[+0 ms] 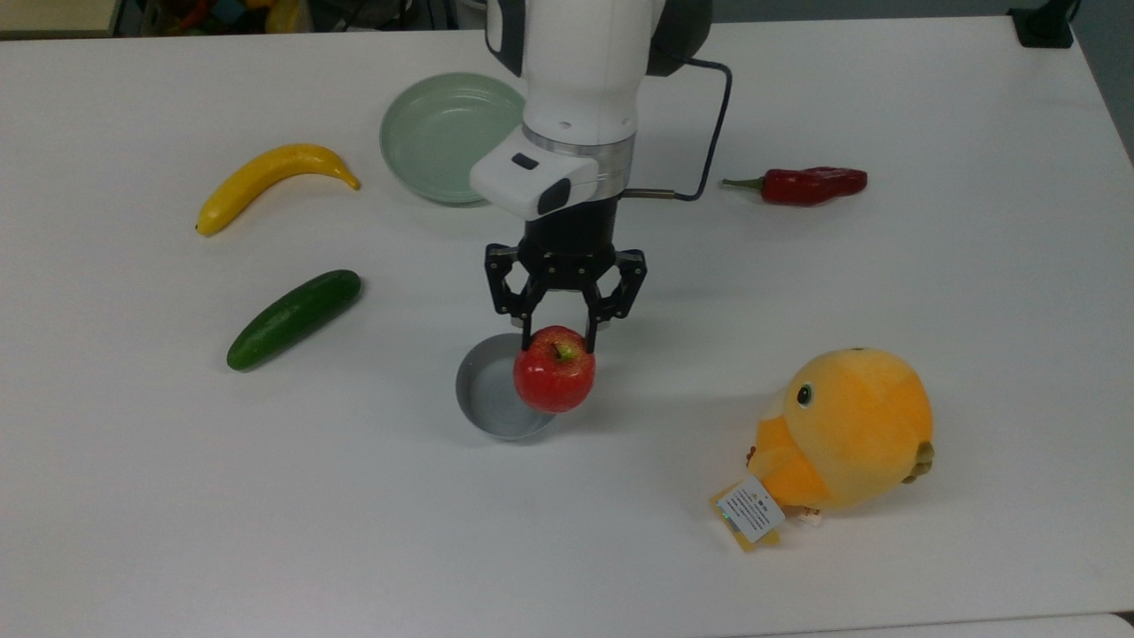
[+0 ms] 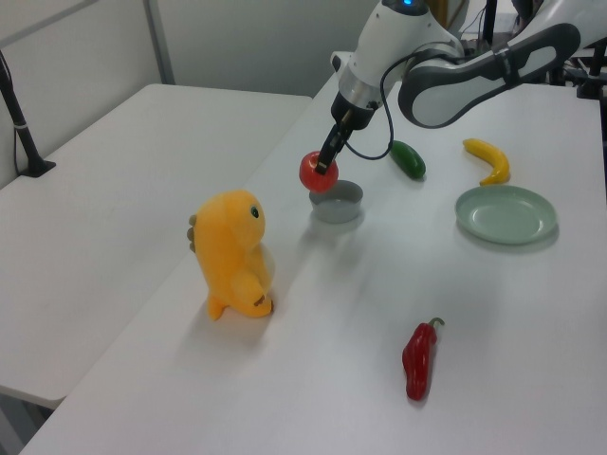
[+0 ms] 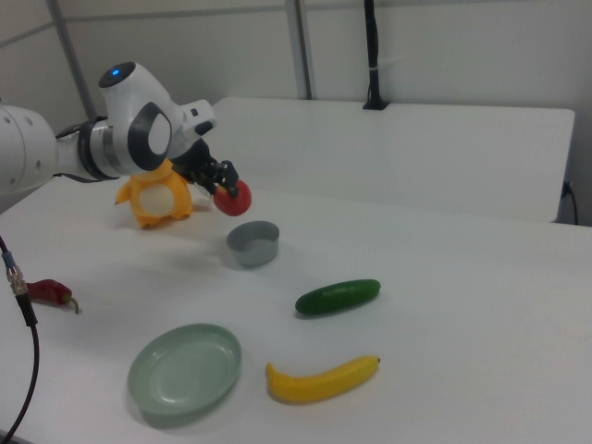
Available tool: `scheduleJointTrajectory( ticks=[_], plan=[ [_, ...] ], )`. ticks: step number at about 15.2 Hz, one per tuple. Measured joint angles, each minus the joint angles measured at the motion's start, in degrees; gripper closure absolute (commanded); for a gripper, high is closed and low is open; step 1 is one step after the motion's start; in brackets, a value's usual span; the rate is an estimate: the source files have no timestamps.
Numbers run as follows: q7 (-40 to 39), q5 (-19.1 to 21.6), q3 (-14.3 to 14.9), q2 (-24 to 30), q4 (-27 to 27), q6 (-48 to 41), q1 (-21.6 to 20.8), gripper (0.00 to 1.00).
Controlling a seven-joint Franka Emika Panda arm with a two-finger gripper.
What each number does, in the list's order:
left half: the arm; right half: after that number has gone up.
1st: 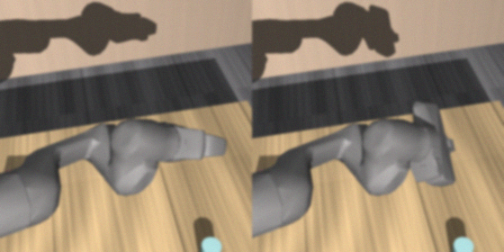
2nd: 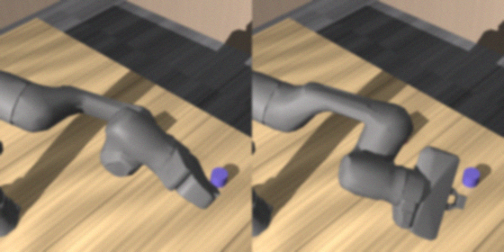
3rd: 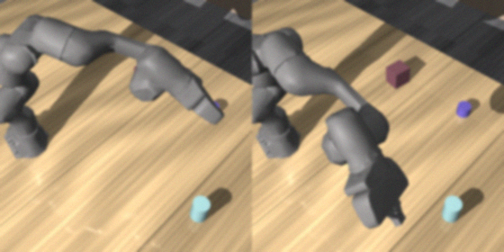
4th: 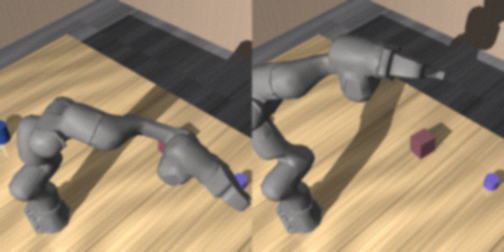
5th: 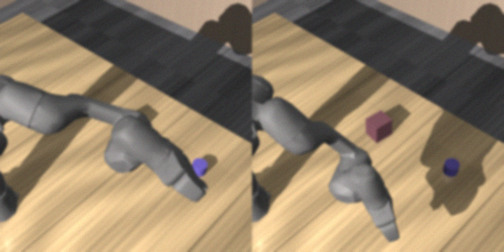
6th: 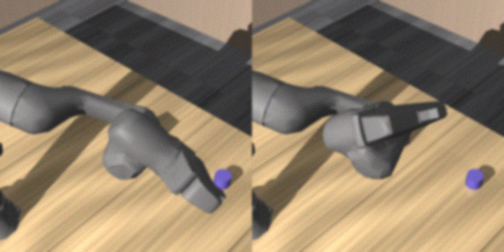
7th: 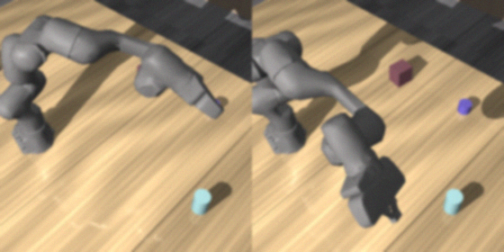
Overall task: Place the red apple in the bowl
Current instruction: 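Carry the red apple over the small grey bowl and lower it in, then open the gripper to release the apple into the bowl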
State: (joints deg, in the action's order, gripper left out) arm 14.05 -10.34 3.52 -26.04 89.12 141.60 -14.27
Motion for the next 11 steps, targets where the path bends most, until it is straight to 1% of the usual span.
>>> scheduleJointTrajectory(
  ticks=[4, 8, 9, 10, 11],
  plan=[
    [0.0, 0.0, 0.2, -0.2, 0.3, 0.0, 1.0, 0.61],
    [0.0, 0.0, 0.2, -0.5, 1.8, 0.0, 1.0, 0.56],
    [0.0, 0.0, 0.2, -0.5, 2.4, 0.0, 1.0, 0.31],
    [0.0, 0.0, 0.2, -0.5, 3.2, 0.0, 1.0, 0.00],
    [0.0, 0.0, 0.2, -0.6, 3.7, 0.0, 1.0, 0.00]
  ],
)
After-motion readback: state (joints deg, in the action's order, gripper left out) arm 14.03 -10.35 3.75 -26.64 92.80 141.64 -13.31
